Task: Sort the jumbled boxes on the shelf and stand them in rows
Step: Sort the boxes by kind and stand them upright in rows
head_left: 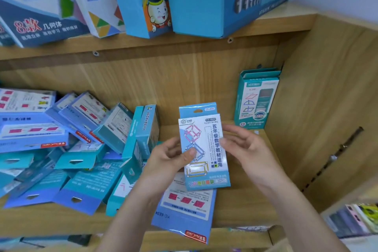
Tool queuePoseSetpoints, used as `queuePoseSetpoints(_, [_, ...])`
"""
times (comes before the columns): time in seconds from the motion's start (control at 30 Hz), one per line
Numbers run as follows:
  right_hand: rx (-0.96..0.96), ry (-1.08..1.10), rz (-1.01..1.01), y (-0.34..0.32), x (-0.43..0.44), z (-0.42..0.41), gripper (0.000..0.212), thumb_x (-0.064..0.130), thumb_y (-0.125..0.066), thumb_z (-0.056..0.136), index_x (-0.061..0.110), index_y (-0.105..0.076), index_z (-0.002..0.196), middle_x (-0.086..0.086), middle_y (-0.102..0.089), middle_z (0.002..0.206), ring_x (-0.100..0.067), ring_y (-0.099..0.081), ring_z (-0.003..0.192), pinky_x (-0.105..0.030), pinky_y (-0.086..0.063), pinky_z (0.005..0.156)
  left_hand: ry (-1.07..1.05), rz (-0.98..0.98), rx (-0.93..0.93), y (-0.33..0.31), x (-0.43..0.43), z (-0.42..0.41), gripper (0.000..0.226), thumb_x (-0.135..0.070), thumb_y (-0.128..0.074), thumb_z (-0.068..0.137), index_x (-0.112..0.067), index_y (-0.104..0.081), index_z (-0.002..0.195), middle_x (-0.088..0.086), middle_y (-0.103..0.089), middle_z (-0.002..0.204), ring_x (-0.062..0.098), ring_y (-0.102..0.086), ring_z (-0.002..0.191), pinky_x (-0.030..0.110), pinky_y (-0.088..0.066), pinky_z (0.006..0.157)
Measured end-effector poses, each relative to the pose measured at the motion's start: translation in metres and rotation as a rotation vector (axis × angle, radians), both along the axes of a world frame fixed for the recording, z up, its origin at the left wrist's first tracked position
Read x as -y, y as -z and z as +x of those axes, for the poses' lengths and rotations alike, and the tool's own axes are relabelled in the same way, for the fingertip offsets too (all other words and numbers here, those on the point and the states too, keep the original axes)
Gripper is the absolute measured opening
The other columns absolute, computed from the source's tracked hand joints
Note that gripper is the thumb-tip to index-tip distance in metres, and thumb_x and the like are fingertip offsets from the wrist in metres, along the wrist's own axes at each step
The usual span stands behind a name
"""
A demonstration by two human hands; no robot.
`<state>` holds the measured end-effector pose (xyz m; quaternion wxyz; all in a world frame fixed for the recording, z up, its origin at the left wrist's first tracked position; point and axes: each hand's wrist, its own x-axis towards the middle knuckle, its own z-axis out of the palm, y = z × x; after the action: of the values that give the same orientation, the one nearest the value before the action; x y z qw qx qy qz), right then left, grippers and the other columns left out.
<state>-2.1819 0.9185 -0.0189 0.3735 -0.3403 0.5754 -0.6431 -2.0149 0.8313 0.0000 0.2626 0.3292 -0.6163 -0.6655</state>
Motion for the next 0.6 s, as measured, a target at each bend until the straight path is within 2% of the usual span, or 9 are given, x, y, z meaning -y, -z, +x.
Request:
queuePoseSetpoints(0.07, [-0.046, -0.022, -0.003, 0.003, -0.002, -0.003, 0.043, 0.028, -0.066, 0.077, 0.02, -0.06, 0.119, -0.001, -0.072, 0.106, -0.012, -0.066, 0.102, -0.025, -0.051, 0.08, 0.004, 0.034, 0.027, 0.002, 0.008, -0.002, 0.036, -0.01, -0.068, 0.078, -0.01, -0.061, 0.113, 0.008, -0.073, 0.103, 0.026, -0.07, 0.093, 0.039, -0.058, 0.078])
queuePoseSetpoints(0.1, [-0.097, -0.024, 0.001, 0.004, -0.003, -0.004, 0.043, 0.028, -0.065, 0.077, 0.022, -0.059, 0.119, 0.001, -0.071, 0.108, -0.009, -0.065, 0.102, -0.024, -0.051, 0.08, -0.015, 0.011, 0.036, 0.004, 0.013, -0.006, 0.036, -0.008, -0.069, 0.079, -0.01, -0.059, 0.113, 0.008, -0.073, 0.102, 0.025, -0.07, 0.093, 0.042, -0.058, 0.079])
queuePoseSetpoints(0.17, [-0.189, -0.01, 0.033, 0.011, -0.006, -0.006, 0.036, 0.018, -0.065, 0.085, 0.031, -0.056, 0.117, 0.005, -0.067, 0.113, -0.003, -0.064, 0.099, -0.021, -0.048, 0.08, -0.083, -0.08, 0.032, 0.009, 0.024, -0.021, 0.035, -0.001, -0.068, 0.081, -0.01, -0.055, 0.111, 0.006, -0.072, 0.1, 0.017, -0.07, 0.092, 0.037, -0.058, 0.079])
queuePoseSetpoints(0.27, [-0.292, 0.049, 0.097, 0.024, -0.012, -0.012, 0.047, 0.011, -0.065, 0.086, 0.036, -0.049, 0.123, 0.004, -0.062, 0.116, -0.003, -0.062, 0.098, -0.018, -0.046, 0.087, -0.161, -0.236, 0.021, 0.014, 0.044, -0.054, 0.036, 0.006, -0.067, 0.081, -0.011, -0.05, 0.108, 0.003, -0.068, 0.106, 0.004, -0.066, 0.094, 0.024, -0.054, 0.083])
queuePoseSetpoints(0.33, [-0.354, 0.082, 0.134, 0.031, -0.015, -0.014, 0.05, 0.01, -0.066, 0.086, 0.034, -0.047, 0.125, 0.003, -0.06, 0.118, -0.007, -0.061, 0.097, -0.013, -0.044, 0.088, -0.185, -0.312, 0.044, 0.021, 0.06, -0.075, 0.039, 0.007, -0.069, 0.079, -0.011, -0.05, 0.107, 0.002, -0.067, 0.106, 0.004, -0.065, 0.097, 0.021, -0.051, 0.085])
queuePoseSetpoints(0.4, [-0.378, 0.122, 0.149, 0.037, -0.015, -0.018, 0.051, 0.005, -0.066, 0.085, 0.031, -0.048, 0.126, -0.001, -0.059, 0.121, -0.011, -0.061, 0.096, -0.009, -0.042, 0.086, -0.208, -0.372, 0.104, 0.029, 0.073, -0.094, 0.039, 0.004, -0.073, 0.075, -0.013, -0.052, 0.102, 0.001, -0.068, 0.102, 0.01, -0.065, 0.096, 0.027, -0.051, 0.088])
queuePoseSetpoints(0.5, [-0.404, 0.217, 0.202, 0.041, -0.007, -0.033, 0.059, 0.003, -0.064, 0.085, 0.027, -0.043, 0.135, 0.0, -0.051, 0.133, -0.015, -0.055, 0.113, -0.015, -0.038, 0.093, -0.229, -0.449, 0.192, 0.04, 0.081, -0.116, 0.039, 0.0, -0.077, 0.072, -0.015, -0.057, 0.102, 0.003, -0.069, 0.1, 0.014, -0.065, 0.091, 0.032, -0.051, 0.09])
queuePoseSetpoints(0.6, [-0.478, 0.302, 0.251, 0.036, 0.01, -0.052, 0.075, 0.006, -0.062, 0.085, 0.03, -0.025, 0.147, 0.003, -0.034, 0.15, -0.016, -0.036, 0.136, -0.027, -0.027, 0.112, -0.299, -0.494, 0.222, 0.049, 0.087, -0.129, 0.047, -0.003, -0.079, 0.071, -0.01, -0.059, 0.113, 0.007, -0.07, 0.103, 0.017, -0.066, 0.091, 0.033, -0.052, 0.088])
